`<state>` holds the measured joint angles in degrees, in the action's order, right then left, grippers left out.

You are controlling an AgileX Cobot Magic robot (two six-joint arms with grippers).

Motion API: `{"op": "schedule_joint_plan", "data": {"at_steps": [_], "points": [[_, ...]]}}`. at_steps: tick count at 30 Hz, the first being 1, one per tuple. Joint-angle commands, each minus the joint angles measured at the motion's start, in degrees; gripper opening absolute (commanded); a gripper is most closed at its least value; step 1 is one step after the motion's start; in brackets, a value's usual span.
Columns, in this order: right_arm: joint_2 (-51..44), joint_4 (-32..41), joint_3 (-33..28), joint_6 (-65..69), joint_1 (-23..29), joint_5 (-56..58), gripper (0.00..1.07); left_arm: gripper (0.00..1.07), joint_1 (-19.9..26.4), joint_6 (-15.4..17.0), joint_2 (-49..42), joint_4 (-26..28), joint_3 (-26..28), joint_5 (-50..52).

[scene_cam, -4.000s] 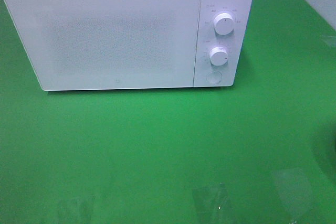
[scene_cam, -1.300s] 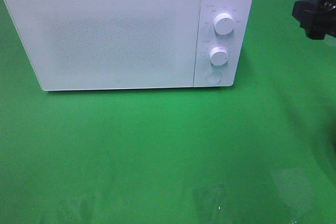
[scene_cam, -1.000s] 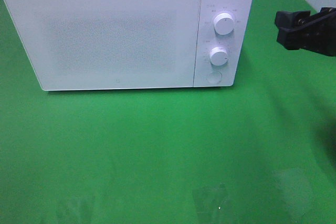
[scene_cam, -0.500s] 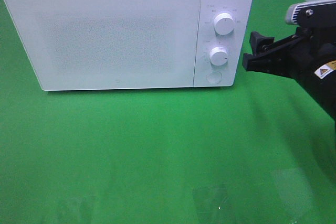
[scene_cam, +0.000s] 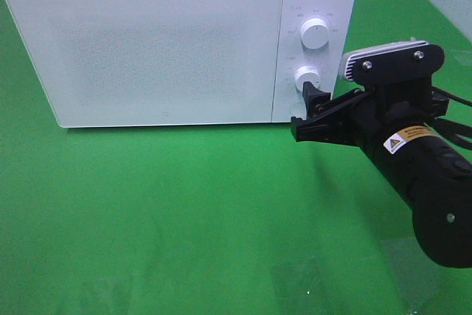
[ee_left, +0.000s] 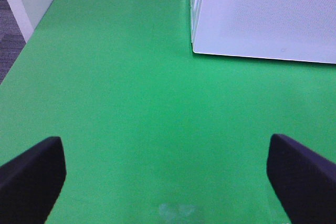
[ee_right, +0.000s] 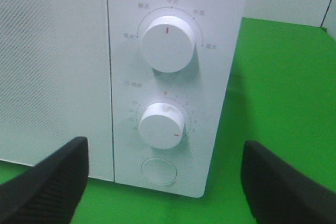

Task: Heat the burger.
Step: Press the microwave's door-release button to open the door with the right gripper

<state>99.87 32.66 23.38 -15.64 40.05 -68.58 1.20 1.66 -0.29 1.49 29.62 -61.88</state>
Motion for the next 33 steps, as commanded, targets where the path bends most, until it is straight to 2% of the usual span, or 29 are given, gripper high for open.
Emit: {"op": "schedule_joint_plan", "data": {"at_steps": [1, 6, 8, 9, 10, 15, 16, 17, 19, 20, 21, 22, 23, 26, 27, 28, 29, 33], "points": [[0.8, -0.3, 0.1, 4.0, 0.3, -1.3, 0.76, 0.98, 0.1, 0.0, -1.3, 0.5, -0.1, 0.8], [1.5, -0.3, 0.1, 10.5, 0.3, -1.2, 0.76, 0.98, 0.1, 0.0, -1.2, 0.5, -0.1, 0.8], [1.8, -0.3, 0.1, 23.4, 0.3, -1.2, 0.76, 0.98, 0.1, 0.0, -0.9, 0.5, -0.1, 0.8], [1.8, -0.3, 0.1, 23.4, 0.3, -1.2, 0.76, 0.98, 0.1, 0.0, -0.9, 0.5, -0.1, 0.8], [1.9, -0.4, 0.1, 31.5, 0.3, -1.3, 0.74, 0.98, 0.1, 0.0, -0.9, 0.5, -0.1, 0.8], [1.9, -0.4, 0.1, 44.8, 0.3, -1.3, 0.69, 0.98, 0.1, 0.0, -0.9, 0.5, -0.1, 0.8], [1.9, -0.5, 0.1, 53.4, 0.3, -1.1, 0.63, 0.98, 0.1, 0.0, -0.9, 0.5, -0.1, 0.8], [1.9, -0.5, 0.1, 53.4, 0.3, -1.1, 0.63, 0.98, 0.1, 0.0, -0.9, 0.5, -0.1, 0.8], [1.9, -0.5, 0.1, 68.4, 0.3, -1.0, 0.46, 0.98, 0.1, 0.0, -0.9, 0.5, -0.1, 0.8], [1.9, -0.5, 0.1, 68.4, 0.3, -1.0, 0.46, 0.98, 0.1, 0.0, -0.9, 0.5, -0.1, 0.8], [1.9, -0.5, 0.1, 74.1, 0.3, -1.0, 0.34, 0.98, 0.1, 0.0, -0.9, 0.5, -0.1, 0.8], [1.9, -0.5, 0.1, 74.1, 0.3, -1.0, 0.34, 0.98, 0.1, 0.0, -0.9, 0.5, -0.1, 0.8], [2.2, -0.5, 0.1, 79.9, 0.3, -0.9, 0.21, 0.98, 0.1, 0.0, -0.9, 0.5, -0.1, 0.8], [2.5, -0.4, 0.1, 82.7, 0.3, -0.8, 0.16, 0.98, 0.1, 0.0, -0.9, 0.5, -0.1, 0.8], [3.0, -0.4, 0.1, 86.8, 0.3, -0.6, 0.06, 0.98, 0.1, 0.0, -0.9, 0.5, -0.1, 0.8], [3.0, -0.4, 0.1, 86.8, 0.3, -0.6, 0.06, 0.98, 0.1, 0.0, -0.9, 0.5, -0.1, 0.8], [3.2, -0.4, 0.1, 89.3, 0.3, 0.7, 0.0, 0.98, 0.1, 0.0, -0.9, 0.5, -0.1, 0.8], [3.2, 0.3, 0.1, 93.7, 0.3, 3.3, 0.0, 0.98, 0.1, 0.0, -0.9, 0.5, -0.1, 0.8]]}}
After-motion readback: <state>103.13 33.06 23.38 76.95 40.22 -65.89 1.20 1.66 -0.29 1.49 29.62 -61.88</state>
